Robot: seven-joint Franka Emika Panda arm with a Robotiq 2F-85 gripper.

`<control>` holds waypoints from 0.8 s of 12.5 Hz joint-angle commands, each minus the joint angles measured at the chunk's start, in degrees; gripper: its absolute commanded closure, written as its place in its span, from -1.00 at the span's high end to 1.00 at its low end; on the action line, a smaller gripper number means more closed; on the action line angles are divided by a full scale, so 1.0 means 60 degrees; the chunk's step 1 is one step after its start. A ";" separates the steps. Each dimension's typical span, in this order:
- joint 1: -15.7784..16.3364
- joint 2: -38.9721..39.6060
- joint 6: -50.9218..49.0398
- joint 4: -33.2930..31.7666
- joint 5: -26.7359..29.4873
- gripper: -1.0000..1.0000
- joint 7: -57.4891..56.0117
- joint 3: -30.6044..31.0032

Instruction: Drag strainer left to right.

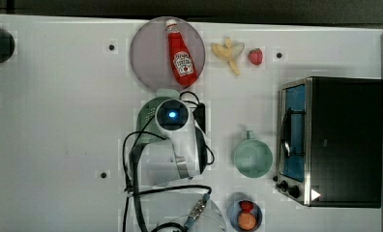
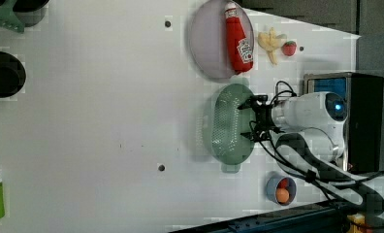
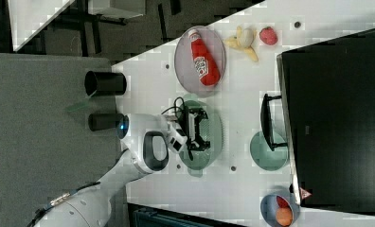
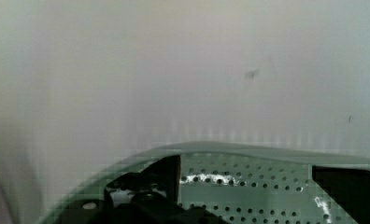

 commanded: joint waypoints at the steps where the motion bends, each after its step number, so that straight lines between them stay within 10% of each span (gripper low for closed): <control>1: -0.0144 -0.0210 0.0136 -0.0116 0.0010 1.00 -0.1309 -0.0592; 10: -0.0162 -0.0209 0.0269 -0.0118 0.0010 1.00 -0.2274 -0.1939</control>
